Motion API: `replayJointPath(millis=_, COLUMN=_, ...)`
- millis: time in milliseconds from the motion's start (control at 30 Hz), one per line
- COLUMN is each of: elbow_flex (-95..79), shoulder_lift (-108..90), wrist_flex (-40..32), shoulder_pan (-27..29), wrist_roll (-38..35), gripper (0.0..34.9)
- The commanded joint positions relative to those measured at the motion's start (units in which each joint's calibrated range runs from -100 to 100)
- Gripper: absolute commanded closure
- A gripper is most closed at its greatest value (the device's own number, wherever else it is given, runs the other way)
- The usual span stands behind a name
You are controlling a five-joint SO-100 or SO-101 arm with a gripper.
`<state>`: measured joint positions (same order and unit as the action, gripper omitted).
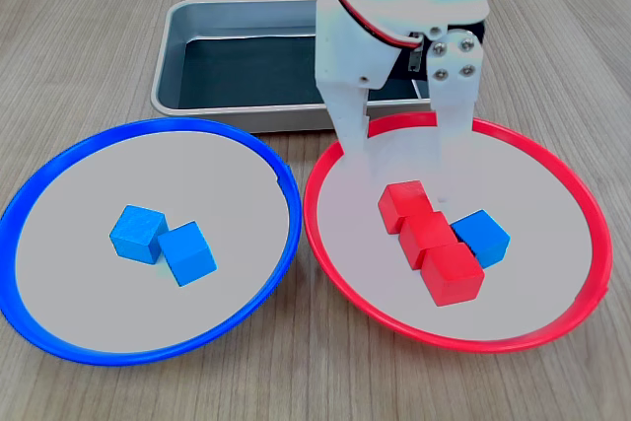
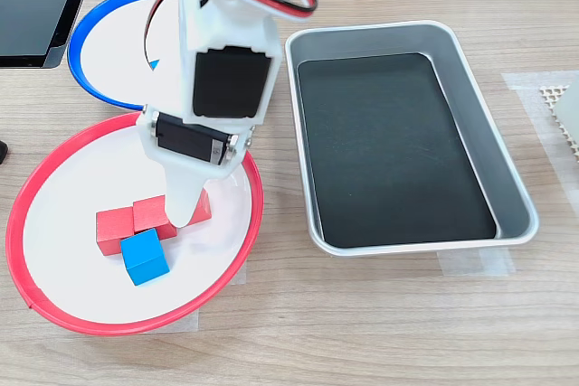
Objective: Relocate any misplaced blocks to their matching dishes.
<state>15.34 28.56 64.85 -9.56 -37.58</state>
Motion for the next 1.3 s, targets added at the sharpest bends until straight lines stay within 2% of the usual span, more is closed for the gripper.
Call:
replayJointPath(millis=0, elbow_flex=1.6, shoulder_lift=-3.9, wrist_flex=-0.3, shoulder_pan=-0.7, wrist_roll=2.6, gripper=15.9)
replayJointPath(millis=100, elbow_flex=-1.1, shoulder_lift=-7.7, wrist_flex=-0.8, shoulder_pan=-2.2, wrist_roll=5.7, gripper=15.0)
replayJointPath(millis=333, elbow_flex=-9.0, shoulder_lift=-17.1, wrist_flex=0.2, shoulder_pan=-5.8, wrist_roll=15.2, gripper=16.1)
replayJointPath(millis=533, elbow_flex=-9.4, shoulder_lift=-17.0, wrist_flex=1.8, shoulder_pan=-6.4, wrist_roll=21.8, gripper=15.6)
replayJointPath(millis=900, elbow_flex=-3.4, shoulder_lift=-12.8, wrist_flex=0.2, shoulder_pan=-5.4, wrist_roll=26.4, gripper=17.9)
replayJointPath(millis=1267, elbow_flex=15.5, shoulder_lift=-0.1, wrist_flex=7.9, shoulder_pan=-5.1, wrist_roll=27.9, gripper=19.1)
